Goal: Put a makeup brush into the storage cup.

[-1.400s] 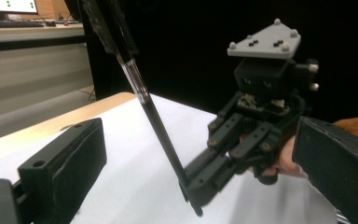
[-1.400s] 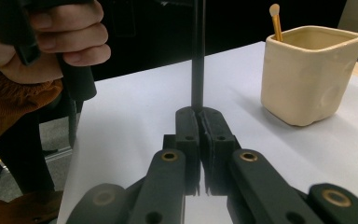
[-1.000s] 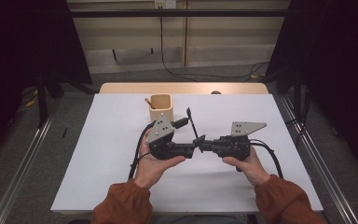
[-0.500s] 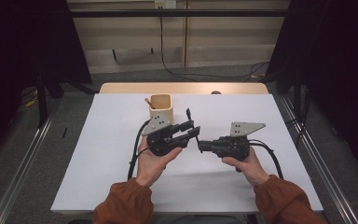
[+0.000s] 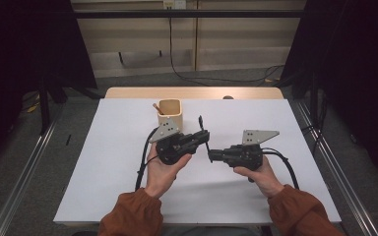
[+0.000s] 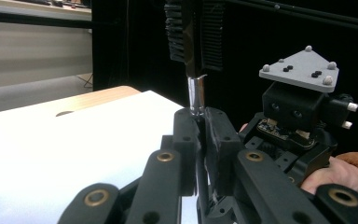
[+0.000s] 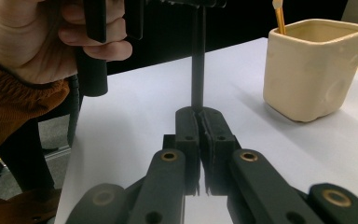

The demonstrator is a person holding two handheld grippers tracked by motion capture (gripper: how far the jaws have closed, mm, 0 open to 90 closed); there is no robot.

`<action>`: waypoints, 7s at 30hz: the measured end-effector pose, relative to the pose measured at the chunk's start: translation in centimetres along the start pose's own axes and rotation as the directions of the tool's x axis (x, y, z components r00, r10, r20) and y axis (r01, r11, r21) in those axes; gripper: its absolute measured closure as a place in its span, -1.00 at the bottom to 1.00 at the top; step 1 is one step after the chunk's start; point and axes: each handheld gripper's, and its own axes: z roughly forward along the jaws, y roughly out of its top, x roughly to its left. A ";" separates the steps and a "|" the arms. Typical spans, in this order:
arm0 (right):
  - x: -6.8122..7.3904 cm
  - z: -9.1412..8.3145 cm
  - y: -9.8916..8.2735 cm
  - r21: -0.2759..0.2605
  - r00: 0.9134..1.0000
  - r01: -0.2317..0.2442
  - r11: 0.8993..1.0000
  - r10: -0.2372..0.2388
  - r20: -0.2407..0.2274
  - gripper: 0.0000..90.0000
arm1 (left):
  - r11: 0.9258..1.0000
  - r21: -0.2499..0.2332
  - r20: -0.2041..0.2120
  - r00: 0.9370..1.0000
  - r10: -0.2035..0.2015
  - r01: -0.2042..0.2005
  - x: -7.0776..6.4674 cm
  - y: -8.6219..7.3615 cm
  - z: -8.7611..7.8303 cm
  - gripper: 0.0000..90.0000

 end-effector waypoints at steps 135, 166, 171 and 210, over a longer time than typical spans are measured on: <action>3.4 -10.8 -6.0 -0.129 0.854 -0.082 0.988 0.137 0.502 -0.99 | 1.000 -0.004 -0.182 0.983 -0.002 0.001 9.0 7.1 -5.5 0.90; 3.4 -11.0 -6.1 -0.147 0.854 -0.078 0.986 0.142 0.501 -1.00 | 1.000 0.018 -0.301 0.953 0.022 -0.017 13.4 8.1 -2.8 0.90; 3.5 -10.9 -6.2 -0.143 0.855 -0.079 0.987 0.141 0.499 -1.00 | 0.999 0.041 -0.309 0.950 0.041 -0.030 13.7 7.7 -2.5 0.90; 3.5 -10.7 -6.3 -0.123 0.862 -0.071 0.990 0.123 0.492 -1.00 | 0.995 0.097 -0.311 0.950 0.032 -0.002 15.3 3.8 -0.2 0.89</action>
